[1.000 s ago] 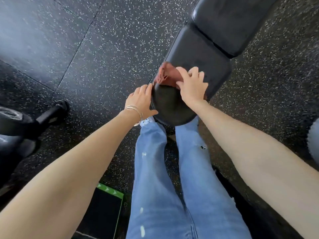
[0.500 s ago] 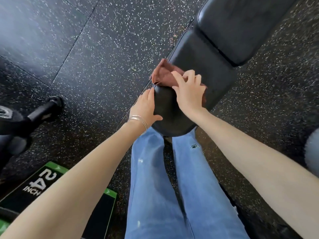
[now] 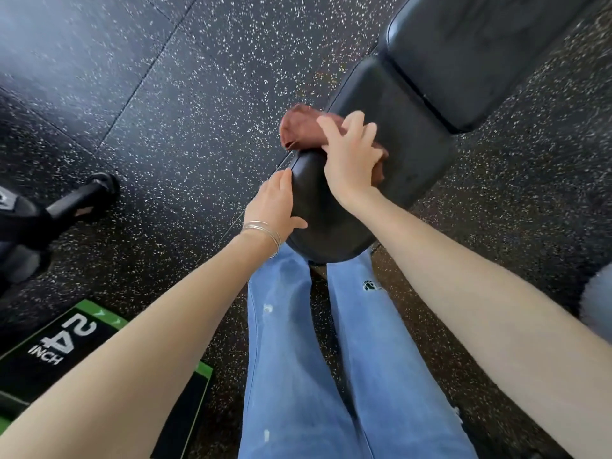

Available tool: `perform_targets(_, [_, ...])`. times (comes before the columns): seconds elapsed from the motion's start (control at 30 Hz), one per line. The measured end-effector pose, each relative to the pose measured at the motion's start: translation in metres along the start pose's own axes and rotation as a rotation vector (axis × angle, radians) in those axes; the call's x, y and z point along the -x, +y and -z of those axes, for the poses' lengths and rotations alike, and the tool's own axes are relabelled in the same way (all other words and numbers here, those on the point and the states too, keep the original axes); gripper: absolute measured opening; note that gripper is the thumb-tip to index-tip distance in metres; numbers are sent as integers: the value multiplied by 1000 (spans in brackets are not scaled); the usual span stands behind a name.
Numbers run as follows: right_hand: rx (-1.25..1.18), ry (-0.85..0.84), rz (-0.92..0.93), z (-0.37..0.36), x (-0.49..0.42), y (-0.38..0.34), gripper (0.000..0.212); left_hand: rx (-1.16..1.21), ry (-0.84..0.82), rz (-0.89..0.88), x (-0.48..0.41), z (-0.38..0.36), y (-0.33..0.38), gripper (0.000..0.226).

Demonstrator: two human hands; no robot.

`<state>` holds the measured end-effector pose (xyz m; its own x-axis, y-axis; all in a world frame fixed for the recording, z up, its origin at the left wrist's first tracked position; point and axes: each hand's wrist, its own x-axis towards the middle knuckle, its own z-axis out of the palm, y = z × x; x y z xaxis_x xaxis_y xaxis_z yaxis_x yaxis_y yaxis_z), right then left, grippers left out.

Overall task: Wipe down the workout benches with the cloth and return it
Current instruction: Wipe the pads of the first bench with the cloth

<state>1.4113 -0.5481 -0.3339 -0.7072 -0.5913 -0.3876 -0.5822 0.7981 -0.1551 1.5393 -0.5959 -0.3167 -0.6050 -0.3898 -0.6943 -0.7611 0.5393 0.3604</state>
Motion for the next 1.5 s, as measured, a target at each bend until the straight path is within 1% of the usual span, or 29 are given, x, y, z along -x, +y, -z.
perform_targets(0.1, [-45, -38, 94, -1, 21, 7, 39, 33, -30, 32, -2, 2, -2, 99])
perform_targets(0.2, [9, -15, 153, 5, -15, 20, 39, 87, -40, 33, -10, 5, -4, 102])
perform_targets(0.33, [3, 79, 3, 12, -81, 39, 34, 105, 15, -42, -39, 13, 6, 98])
perform_targets(0.43, [72, 143, 32, 16, -110, 62, 34, 65, 45, -73, -64, 15, 23, 98])
perform_targets(0.5, [81, 181, 69, 10, -106, 73, 37, 41, 54, -71, -75, 16, 30, 97])
perform_targets(0.6, [37, 215, 48, 4, -74, 100, 38, 37, 30, -58, -83, 18, 34, 94])
perform_targets(0.73, [44, 153, 59, 7, -12, 159, 38, 72, 21, -27, -83, 20, 32, 93])
perform_targets(0.8, [42, 122, 78, 9, -4, 171, 38, 99, 38, -8, -84, 19, 32, 93])
perform_targets(0.87, [35, 116, 62, 13, -26, 164, 39, 113, 44, 8, -85, 19, 33, 94])
perform_targets(0.97, [17, 121, 86, 20, -92, 135, 38, 137, 42, 27, -87, 17, 33, 93])
perform_targets(1.07, [-15, -6, 218, 33, -160, 111, 40, 222, 97, 71, -87, 15, 34, 87])
perform_targets(1.13, [-45, -110, 303, 35, -172, 117, 41, 257, 112, 89, -86, 14, 37, 86])
perform_targets(1.17, [-70, -124, 339, 35, -164, 127, 42, 256, 115, 89, -85, 14, 38, 87])
perform_targets(1.23, [-82, -68, 352, 33, -128, 157, 43, 238, 117, 81, -82, 13, 37, 90])
perform_targets(1.33, [-43, 54, 252, 21, -49, 196, 40, 229, 119, 58, -81, 11, 34, 93])
perform_targets(1.4, [-52, 96, 199, 13, -10, 203, 38, 221, 118, 37, -84, 11, 31, 94])
perform_targets(1.5, [-35, 76, 162, 10, -9, 198, 40, 171, 100, -9, -88, 12, 25, 95])
